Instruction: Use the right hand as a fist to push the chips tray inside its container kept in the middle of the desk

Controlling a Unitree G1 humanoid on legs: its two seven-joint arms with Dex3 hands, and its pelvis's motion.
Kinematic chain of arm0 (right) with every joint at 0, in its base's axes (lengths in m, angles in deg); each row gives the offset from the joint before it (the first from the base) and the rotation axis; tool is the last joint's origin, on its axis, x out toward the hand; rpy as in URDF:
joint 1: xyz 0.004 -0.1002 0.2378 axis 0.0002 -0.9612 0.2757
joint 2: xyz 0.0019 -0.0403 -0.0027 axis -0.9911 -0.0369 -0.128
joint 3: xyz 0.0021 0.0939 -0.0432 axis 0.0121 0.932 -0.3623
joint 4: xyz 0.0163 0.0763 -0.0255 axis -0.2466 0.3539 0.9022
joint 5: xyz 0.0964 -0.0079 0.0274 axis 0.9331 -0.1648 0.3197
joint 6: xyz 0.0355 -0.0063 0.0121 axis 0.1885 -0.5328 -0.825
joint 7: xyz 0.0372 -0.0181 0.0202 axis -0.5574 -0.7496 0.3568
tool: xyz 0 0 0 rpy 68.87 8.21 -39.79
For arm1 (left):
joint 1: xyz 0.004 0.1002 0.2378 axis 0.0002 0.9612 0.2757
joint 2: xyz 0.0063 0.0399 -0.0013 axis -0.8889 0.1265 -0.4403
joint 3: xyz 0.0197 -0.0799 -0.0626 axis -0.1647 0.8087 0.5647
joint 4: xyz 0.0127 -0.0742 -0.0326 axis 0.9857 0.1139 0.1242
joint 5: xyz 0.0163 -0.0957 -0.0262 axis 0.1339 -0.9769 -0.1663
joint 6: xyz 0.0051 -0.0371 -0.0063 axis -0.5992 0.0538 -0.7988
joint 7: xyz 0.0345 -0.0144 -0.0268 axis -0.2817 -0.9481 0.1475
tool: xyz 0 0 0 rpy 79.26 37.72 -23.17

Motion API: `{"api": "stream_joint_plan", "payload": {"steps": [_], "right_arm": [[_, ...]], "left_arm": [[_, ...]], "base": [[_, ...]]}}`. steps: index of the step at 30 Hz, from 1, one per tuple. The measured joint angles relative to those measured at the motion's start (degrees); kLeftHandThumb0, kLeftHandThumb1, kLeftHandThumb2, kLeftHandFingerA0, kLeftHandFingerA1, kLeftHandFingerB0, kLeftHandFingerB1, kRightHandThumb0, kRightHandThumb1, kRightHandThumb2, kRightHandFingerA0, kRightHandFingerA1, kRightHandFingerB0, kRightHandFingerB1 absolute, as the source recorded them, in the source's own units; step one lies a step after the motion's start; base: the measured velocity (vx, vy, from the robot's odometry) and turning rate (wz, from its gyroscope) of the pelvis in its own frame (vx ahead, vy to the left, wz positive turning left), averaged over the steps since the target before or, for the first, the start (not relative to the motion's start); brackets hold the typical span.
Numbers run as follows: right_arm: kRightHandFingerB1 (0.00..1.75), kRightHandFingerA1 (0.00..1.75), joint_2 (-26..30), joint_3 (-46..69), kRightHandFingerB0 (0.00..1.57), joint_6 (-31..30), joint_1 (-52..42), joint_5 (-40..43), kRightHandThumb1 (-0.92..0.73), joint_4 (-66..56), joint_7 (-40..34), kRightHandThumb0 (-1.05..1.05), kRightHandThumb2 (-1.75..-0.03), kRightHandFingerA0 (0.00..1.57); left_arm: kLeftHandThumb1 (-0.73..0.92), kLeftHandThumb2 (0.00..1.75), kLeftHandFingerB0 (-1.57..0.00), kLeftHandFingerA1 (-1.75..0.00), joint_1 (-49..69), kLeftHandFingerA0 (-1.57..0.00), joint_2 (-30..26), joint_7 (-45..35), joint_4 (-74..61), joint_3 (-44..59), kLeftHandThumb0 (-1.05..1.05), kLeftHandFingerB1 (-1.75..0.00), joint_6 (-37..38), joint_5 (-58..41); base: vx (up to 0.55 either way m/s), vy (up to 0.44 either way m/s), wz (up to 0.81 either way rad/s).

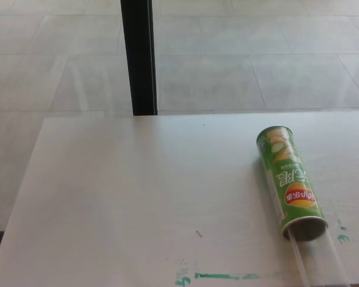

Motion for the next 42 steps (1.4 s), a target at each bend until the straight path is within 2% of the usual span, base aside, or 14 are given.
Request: {"api": "stream_joint_plan", "payload": {"steps": [1, 4, 8, 9, 10, 13, 14, 17, 29, 30, 31, 33, 41, 42], "right_arm": [[0.70, 0.93, -0.3, -0.1, 0.49, 0.1, 0.2, -0.1, -0.54, 0.2, -0.1, -0.91, -1.11, 0.75], [0.66, 1.02, -2.8, -0.9, 0.48, 0.3, 1.4, -0.8, -0.71, 1.6, -0.9, -0.91, -0.62, 0.88], [0.67, 1.12, -5.5, -1.1, 0.45, 0.3, 2.5, -1.6, -0.71, 2.3, -1.4, -0.92, -0.62, 1.01], [0.71, 1.19, -5.9, -1.2, 0.49, 0.4, 2.7, -1.8, -0.51, 2.5, -1.6, -0.84, -1.07, 1.22], [0.67, 1.17, -6.3, -1.4, 0.46, 0.5, 2.9, -2.2, -0.70, 2.8, -2.0, -0.91, -0.62, 1.19], [0.69, 1.12, -7.0, -1.8, 0.42, 1.1, 2.9, -2.8, -0.49, 3.6, -3.0, -0.84, -1.06, 1.10], [0.72, 1.22, -7.2, -1.9, 0.43, 1.3, 2.9, -2.9, -0.65, 3.8, -3.4, -0.90, -0.62, 1.13], [0.71, 1.23, -7.8, -1.5, 0.37, 1.8, 2.9, -2.8, -0.50, 4.4, -4.8, -0.89, -0.99, 1.19], [0.71, 1.16, -7.7, -0.2, 0.35, 4.7, 2.9, -2.8, -0.72, 6.1, -9.2, -0.91, -0.63, 1.12], [0.72, 1.24, -7.6, -0.1, 0.37, 4.9, 2.9, -2.8, -0.71, 6.1, -9.3, -0.91, -0.62, 1.18], [0.71, 1.23, -7.6, 0.0, 0.37, 5.2, 2.9, -2.8, -0.52, 6.2, -9.5, -0.91, -1.01, 1.22], [0.72, 1.25, -7.5, 0.2, 0.35, 5.5, 2.9, -2.8, -0.71, 6.5, -9.6, -0.91, -0.62, 1.21], [0.69, 1.20, -7.2, 0.8, 0.33, 5.9, 5.1, -2.9, -0.74, 8.2, -9.6, -0.89, -0.61, 1.14], [0.68, 1.20, -7.2, 0.7, 0.33, 6.0, 5.7, -3.0, -0.53, 8.4, -9.5, -0.90, -0.97, 1.17]], "left_arm": [[0.85, 0.66, -0.42, -0.65, 0.0, -0.52, 0.0, 0.0, 0.0, 0.0, -0.56, -0.51, 0.0, 0.0], [0.85, 0.65, -0.45, -0.66, -0.2, -0.56, 0.0, 0.0, 0.1, 0.1, -0.57, -0.50, 0.0, -0.1], [0.86, 0.66, -0.44, -0.65, -0.6, -0.52, -0.1, 0.0, 0.3, 0.0, -0.59, -0.51, 0.0, 0.0], [0.86, 0.65, -0.48, -0.68, -0.6, -0.54, -0.1, 0.0, 0.3, 0.0, -0.59, -0.54, 0.0, 0.0], [0.87, 0.65, -0.47, -0.66, -0.6, -0.53, -0.1, 0.0, 0.3, 0.0, -0.59, -0.52, 0.0, 0.0], [0.86, 0.65, -0.44, -0.66, -0.7, -0.54, -0.1, 0.0, 0.3, -0.2, -0.59, -0.51, 0.0, 0.0], [0.86, 0.65, -0.43, -0.64, -0.7, -0.54, -0.1, 0.1, 0.3, -0.3, -0.61, -0.49, 0.0, 0.0], [0.87, 0.66, -0.43, -0.63, -0.7, -0.53, -0.1, 0.1, 0.2, -0.4, -0.61, -0.50, 0.0, 0.0], [0.87, 0.66, -0.41, -0.66, 0.1, -0.50, -0.1, 0.1, -0.3, -0.4, -0.64, -0.50, 0.0, 0.0], [0.69, 1.06, -0.36, -0.67, 0.2, -0.46, -0.1, 0.1, -0.4, -0.4, -0.65, -0.59, 0.0, -0.1], [0.88, 0.67, -0.42, -0.64, 0.3, -0.50, -0.1, 0.1, -0.5, -0.4, -0.64, -0.50, 0.0, -0.1], [0.87, 0.66, -0.43, -0.64, 0.5, -0.52, -0.1, 0.0, -0.6, -0.4, -0.65, -0.51, 0.0, -0.1], [0.87, 0.66, -0.42, -0.63, 1.0, -0.51, -0.1, 0.0, -0.6, -0.1, -0.66, -0.50, 0.0, -0.1], [0.88, 0.66, -0.42, -0.63, 1.1, -0.51, -0.1, 0.0, -0.6, -0.1, -0.67, -0.50, 0.0, -0.1]], "base": [[0.00, 0.000, 0.00], [0.00, 0.000, 0.00], [0.00, 0.000, 0.00], [0.00, 0.000, 0.00], [0.00, 0.000, 0.00], [0.00, 0.000, 0.00], [0.00, 0.000, 0.00], [0.00, 0.000, 0.00], [0.00, 0.000, 0.00], [0.00, 0.000, 0.00], [0.00, 0.000, 0.00], [0.00, 0.000, 0.00], [0.00, 0.000, 0.00], [0.00, 0.000, 0.00]]}}
